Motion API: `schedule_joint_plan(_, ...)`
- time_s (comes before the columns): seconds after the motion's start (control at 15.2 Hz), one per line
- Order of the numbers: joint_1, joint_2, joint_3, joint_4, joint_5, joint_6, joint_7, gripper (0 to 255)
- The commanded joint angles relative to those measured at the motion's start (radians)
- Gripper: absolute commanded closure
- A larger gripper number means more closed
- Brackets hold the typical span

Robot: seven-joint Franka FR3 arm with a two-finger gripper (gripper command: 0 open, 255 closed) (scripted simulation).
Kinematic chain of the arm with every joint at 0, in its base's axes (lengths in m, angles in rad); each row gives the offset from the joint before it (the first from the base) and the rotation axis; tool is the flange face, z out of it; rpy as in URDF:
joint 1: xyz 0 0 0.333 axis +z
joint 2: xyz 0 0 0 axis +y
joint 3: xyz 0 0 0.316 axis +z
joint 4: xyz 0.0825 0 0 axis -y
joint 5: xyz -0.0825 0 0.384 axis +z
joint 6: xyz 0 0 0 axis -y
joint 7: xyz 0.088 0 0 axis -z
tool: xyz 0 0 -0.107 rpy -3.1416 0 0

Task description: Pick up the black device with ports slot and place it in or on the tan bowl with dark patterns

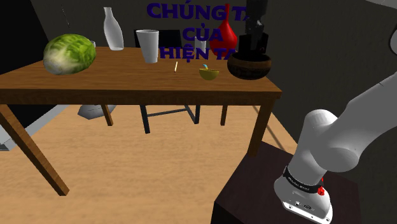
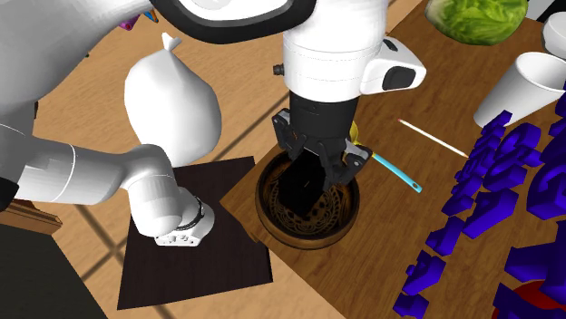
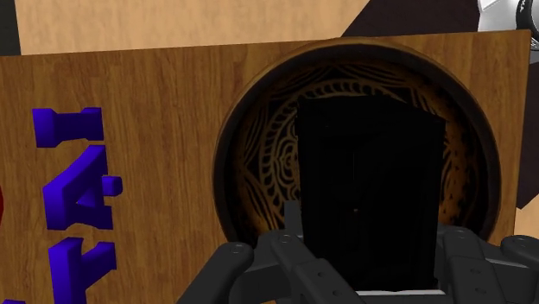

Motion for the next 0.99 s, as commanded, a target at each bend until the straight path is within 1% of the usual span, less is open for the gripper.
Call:
schedule_joint_plan(0.0,0.000,-0.004,0.000,-0.008,-0.001,0.005,0.001,255)
schedule_joint_plan(0.33,0.000,-0.004,0.000,-0.008,-0.001,0.005,0.001,255)
schedule_joint_plan(0.4,0.000,-0.004,0.000,-0.008,-0.001,0.005,0.001,0)
schedule_joint_plan(0.73,0.000,-0.004,0.000,-0.008,-0.001,0.005,0.001,0)
schedule_joint_plan(0.92,0.007,0.056,0.012,0.146,0.013,-0.092,-0.016,0)
